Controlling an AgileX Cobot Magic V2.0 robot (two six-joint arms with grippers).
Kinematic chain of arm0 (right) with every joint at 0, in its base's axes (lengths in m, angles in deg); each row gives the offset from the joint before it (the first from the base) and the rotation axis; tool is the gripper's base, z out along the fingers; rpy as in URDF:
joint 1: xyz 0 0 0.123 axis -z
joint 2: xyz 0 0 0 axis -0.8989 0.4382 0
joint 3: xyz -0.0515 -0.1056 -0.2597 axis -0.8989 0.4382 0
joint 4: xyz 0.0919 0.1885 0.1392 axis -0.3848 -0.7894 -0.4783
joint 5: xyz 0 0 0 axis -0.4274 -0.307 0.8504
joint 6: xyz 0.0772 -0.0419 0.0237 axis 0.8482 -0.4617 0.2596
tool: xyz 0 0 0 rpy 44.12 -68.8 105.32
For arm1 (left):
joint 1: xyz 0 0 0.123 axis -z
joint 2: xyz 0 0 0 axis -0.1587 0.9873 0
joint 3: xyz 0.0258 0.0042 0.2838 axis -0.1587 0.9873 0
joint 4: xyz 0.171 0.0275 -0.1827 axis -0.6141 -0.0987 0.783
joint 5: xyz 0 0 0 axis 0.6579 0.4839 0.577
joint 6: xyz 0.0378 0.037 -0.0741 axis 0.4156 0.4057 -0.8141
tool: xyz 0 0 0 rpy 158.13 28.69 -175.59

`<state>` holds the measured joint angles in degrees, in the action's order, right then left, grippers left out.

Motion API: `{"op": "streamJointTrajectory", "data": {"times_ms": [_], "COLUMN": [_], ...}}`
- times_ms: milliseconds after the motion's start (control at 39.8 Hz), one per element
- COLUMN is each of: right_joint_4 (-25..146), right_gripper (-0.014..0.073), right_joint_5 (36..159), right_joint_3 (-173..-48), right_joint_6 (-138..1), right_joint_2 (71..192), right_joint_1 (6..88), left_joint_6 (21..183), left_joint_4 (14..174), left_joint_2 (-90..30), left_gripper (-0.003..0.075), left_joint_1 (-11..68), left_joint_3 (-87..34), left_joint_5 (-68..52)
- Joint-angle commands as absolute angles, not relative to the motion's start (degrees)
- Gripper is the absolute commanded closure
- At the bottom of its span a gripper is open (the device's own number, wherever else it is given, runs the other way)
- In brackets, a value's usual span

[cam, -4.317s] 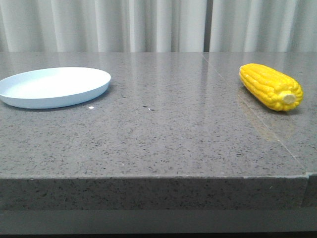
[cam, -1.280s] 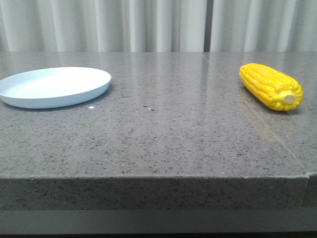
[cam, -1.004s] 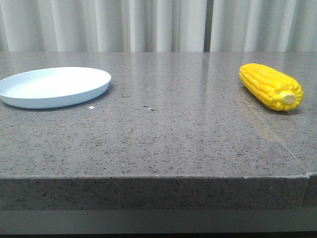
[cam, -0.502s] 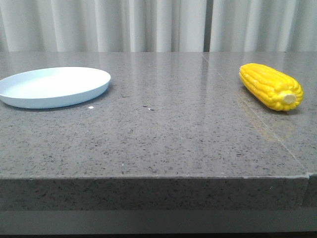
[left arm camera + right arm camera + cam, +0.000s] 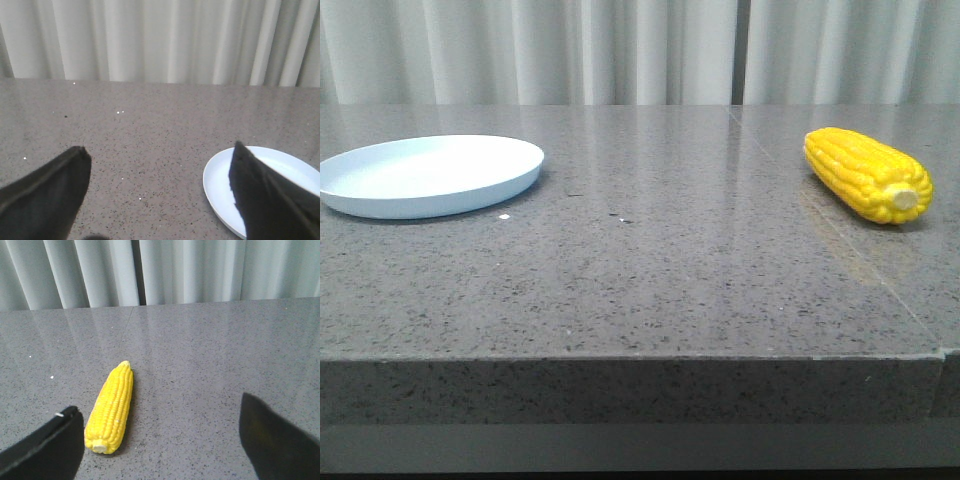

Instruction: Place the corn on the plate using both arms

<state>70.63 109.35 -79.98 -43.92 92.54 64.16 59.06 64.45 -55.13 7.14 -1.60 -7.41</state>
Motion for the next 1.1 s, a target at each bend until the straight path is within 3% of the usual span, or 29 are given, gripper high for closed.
{"op": "streamJointTrajectory", "data": {"times_ms": [0,402,728,1079], "right_joint_4": [70.7,70.7,70.7,70.7], "right_gripper": [-0.0057,-0.0057,-0.0057,-0.0057], "right_joint_5": [105.1,105.1,105.1,105.1], "right_joint_3": [-82.2,-82.2,-82.2,-82.2], "right_joint_6": [-44.4,-44.4,-44.4,-44.4], "right_joint_2": [93.4,93.4,93.4,93.4], "right_joint_1": [64.6,64.6,64.6,64.6], "left_joint_6": [59.2,59.2,59.1,58.8], "left_joint_4": [65.1,65.1,65.7,66.5], "left_joint_2": [-50.0,-26.2,-1.9,12.0], "left_gripper": [0.0174,0.0174,0.0174,0.0174], "left_joint_1": [8.5,16.6,18.2,18.0], "left_joint_3": [-7.1,-27.7,-48.8,-57.5], "left_joint_5": [-8.4,15.6,36.8,42.7]}}
